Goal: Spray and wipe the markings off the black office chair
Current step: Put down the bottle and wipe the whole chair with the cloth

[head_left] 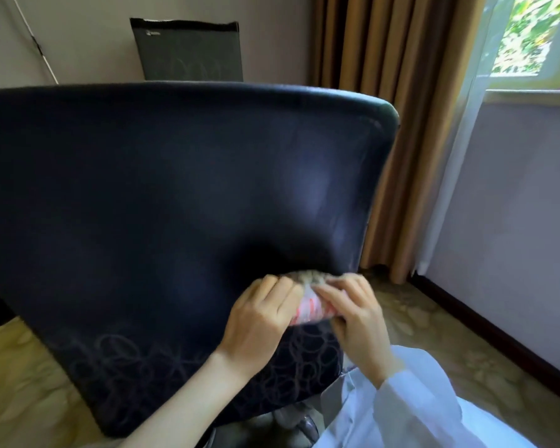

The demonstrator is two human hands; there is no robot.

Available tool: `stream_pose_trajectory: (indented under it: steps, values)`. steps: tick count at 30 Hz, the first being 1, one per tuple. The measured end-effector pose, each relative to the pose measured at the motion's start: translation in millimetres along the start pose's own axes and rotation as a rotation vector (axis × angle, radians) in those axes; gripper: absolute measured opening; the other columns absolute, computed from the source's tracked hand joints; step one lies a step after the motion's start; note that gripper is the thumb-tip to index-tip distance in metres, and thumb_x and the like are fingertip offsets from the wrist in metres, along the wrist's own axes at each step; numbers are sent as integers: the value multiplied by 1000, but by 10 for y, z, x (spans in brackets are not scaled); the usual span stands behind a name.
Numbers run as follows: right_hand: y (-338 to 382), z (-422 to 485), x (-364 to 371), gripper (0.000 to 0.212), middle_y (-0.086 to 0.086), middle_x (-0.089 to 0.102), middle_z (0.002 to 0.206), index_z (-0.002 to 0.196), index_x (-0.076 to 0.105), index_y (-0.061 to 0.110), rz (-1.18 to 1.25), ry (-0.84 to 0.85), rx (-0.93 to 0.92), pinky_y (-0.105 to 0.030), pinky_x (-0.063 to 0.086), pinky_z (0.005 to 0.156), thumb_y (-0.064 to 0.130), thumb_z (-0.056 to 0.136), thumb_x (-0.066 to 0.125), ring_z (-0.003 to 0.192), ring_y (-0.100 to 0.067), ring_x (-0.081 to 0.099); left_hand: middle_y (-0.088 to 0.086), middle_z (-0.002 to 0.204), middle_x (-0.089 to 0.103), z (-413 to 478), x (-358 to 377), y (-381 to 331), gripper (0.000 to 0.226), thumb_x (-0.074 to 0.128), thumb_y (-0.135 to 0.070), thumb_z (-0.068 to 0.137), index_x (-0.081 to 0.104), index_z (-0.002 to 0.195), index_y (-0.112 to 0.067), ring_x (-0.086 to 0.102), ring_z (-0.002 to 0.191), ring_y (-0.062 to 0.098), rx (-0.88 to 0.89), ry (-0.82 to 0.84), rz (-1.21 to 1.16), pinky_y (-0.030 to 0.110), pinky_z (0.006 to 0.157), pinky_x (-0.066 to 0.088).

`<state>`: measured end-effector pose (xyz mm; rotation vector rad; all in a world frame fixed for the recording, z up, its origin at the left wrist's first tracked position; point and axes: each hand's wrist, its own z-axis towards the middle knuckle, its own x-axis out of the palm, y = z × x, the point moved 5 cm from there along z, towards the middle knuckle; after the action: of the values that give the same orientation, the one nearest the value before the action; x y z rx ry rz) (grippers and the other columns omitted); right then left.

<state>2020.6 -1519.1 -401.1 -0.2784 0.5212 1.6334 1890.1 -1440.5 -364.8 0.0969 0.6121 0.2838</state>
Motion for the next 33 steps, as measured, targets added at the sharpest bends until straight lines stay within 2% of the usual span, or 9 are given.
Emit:
stream_pose_trajectory:
  steps: [2,5,10,14,18,21,23,28,33]
  values:
    - [14,430,-382,26,-15,61,100,106,71,2,-34,-117,-23,-28,41,89,-1,83,58,94,-31,53,5,79,60,460,-242,-46,29,41,-3,94,69,88,-8,51,72,24,-6,-76,16,36,63,48]
    - [14,1070,-994,22,-20,64,102,107,71,1,-105,-255,-92,-29,40,90,6,86,67,97,-34,55,8,85,62,1165,-577,-117,21,51,2,84,69,93,-6,55,77,27,14,-217,44,35,67,47]
    - [-171,1461,-1337,30,-18,65,106,106,71,2,-158,-242,-129,-30,43,93,12,79,79,99,-35,58,8,86,64,1600,-617,-239,17,59,3,84,70,94,-5,57,80,25,41,-323,33,30,70,47]
    - [-388,925,-871,42,-18,62,103,105,71,0,-59,-179,-22,-42,47,87,-6,65,82,99,-33,56,5,78,58,1150,-181,-232,19,56,7,85,68,85,-8,53,73,23,49,-206,88,30,66,43]
    - [-521,40,-212,34,-9,61,99,101,72,5,17,-64,113,-33,45,88,-5,69,67,96,-29,57,1,74,54,357,393,-237,12,63,-2,85,67,84,-13,48,69,20,87,-11,94,29,64,40]
    - [-550,-458,238,50,2,56,98,104,69,14,31,166,178,-33,45,84,-7,58,66,93,-24,54,0,73,52,-182,712,-244,12,72,-5,78,66,81,-15,47,68,19,128,150,85,29,61,43]
    - [-525,-545,335,53,3,57,97,105,68,17,43,229,192,-32,45,82,-8,58,68,92,-22,53,0,73,52,-340,773,-227,14,72,-3,76,66,81,-15,47,68,19,128,196,70,29,60,45]
    - [-447,21,-127,43,-8,64,100,104,73,7,44,42,160,-38,47,85,3,69,48,96,-28,57,3,73,52,184,459,-189,15,59,1,82,67,83,-12,47,68,22,104,82,84,31,60,43]
    - [-290,987,-952,30,-18,63,101,105,72,1,-23,-262,-2,-42,48,85,-3,76,67,97,-34,58,9,83,60,1199,-296,-235,18,52,0,83,67,90,-7,47,78,25,100,-183,125,32,65,38]
